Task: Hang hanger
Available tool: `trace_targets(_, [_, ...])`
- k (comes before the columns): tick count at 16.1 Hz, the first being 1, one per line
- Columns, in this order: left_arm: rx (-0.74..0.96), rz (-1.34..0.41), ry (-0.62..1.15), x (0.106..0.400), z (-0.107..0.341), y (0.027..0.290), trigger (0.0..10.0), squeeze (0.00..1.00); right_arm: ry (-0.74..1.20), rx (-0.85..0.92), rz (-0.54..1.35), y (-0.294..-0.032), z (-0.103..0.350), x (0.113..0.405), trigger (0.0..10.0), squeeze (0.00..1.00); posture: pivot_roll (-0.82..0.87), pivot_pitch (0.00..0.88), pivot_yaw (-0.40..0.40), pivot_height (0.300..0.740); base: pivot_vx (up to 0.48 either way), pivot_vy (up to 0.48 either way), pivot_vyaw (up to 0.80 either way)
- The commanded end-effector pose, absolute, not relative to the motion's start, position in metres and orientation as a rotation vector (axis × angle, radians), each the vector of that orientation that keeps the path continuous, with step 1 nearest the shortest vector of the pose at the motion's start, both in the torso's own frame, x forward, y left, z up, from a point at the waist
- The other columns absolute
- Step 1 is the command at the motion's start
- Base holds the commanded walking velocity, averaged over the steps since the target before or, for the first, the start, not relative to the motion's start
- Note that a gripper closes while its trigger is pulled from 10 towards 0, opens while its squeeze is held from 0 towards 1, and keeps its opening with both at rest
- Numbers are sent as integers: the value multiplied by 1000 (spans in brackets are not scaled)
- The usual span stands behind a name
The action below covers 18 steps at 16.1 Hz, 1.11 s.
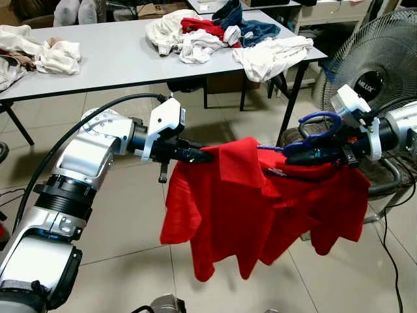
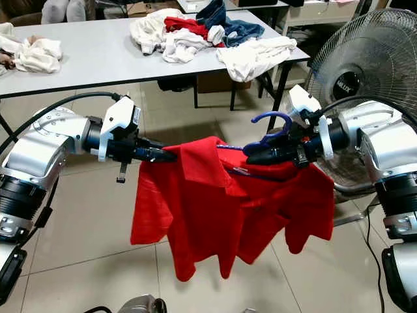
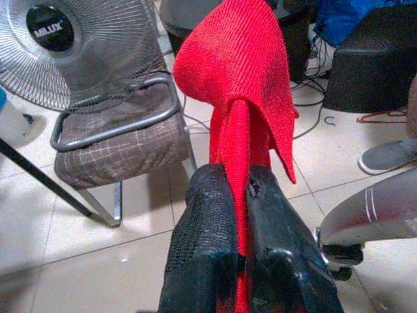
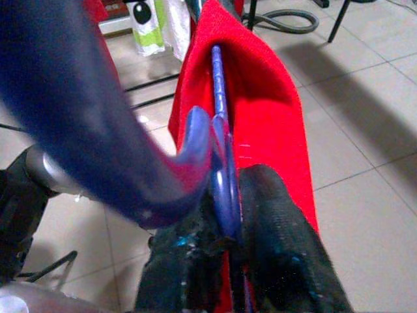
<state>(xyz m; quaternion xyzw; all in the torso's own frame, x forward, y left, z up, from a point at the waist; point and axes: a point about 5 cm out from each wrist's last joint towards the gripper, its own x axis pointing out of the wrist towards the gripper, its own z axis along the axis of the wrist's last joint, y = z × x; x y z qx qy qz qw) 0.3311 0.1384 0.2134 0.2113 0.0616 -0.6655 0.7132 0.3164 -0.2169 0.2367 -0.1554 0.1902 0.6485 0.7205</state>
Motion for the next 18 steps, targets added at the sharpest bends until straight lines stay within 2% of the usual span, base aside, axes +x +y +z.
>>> trace_targets(1, [506, -1440, 55, 336, 230, 136, 9294, 0, 425, -362, 1460, -211, 240, 318, 0, 0, 0, 0, 30, 740, 0, 0, 0])
trace_targets(2, [495, -1425, 55, 338, 230, 136, 10000, 0, 420, -359, 1461, -211, 241, 319, 0, 0, -2, 0, 31, 740, 0, 0, 0])
trace_targets(5, [433, -1439, 57, 339, 229, 136, 10000, 0, 410, -346, 1449, -211, 240, 318, 0, 0, -9, 0, 36, 740, 0, 0, 0])
trace_targets(6, [398, -1451, 55, 339, 229, 136, 10000, 1000, 406, -335, 1435, -212, 238, 317, 0, 0, -10, 0, 36, 740, 0, 0, 0])
trace_targets(9, [315, -1399, -40, 338, 234, 139, 10000, 1000, 387, -286, 1316, -214, 225, 318, 0, 0, -13, 0, 33, 740, 0, 0, 0])
trace_targets(10, [207, -1361, -97, 339, 236, 141, 10000, 1000, 371, -254, 1280, -214, 221, 316, 0, 0, -17, 0, 34, 740, 0, 0, 0])
trace_targets(13, [95, -1275, -131, 340, 230, 147, 10000, 1000, 335, -186, 1248, -207, 208, 305, 0, 0, -27, 0, 47, 740, 0, 0, 0])
trace_targets(14, [34, -1158, -143, 344, 224, 149, 10000, 1000, 329, -166, 1208, -204, 197, 300, 0, 0, -28, 0, 48, 740, 0, 0, 0])
trace_targets(15, [-15, -965, 26, 347, 198, 155, 10000, 1000, 312, -124, 1067, -199, 176, 294, 0, 0, -24, 0, 47, 740, 0, 0, 0])
trace_targets(17, [64, -826, 87, 342, 172, 162, 10000, 1000, 306, -67, 914, -194, 157, 289, 0, 0, -16, 0, 41, 740, 0, 0, 0])
trace_targets(18, [55, -753, 56, 332, 159, 165, 10000, 553, 310, -28, 745, -194, 142, 285, 0, 0, -12, 0, 38, 740, 0, 0, 0])
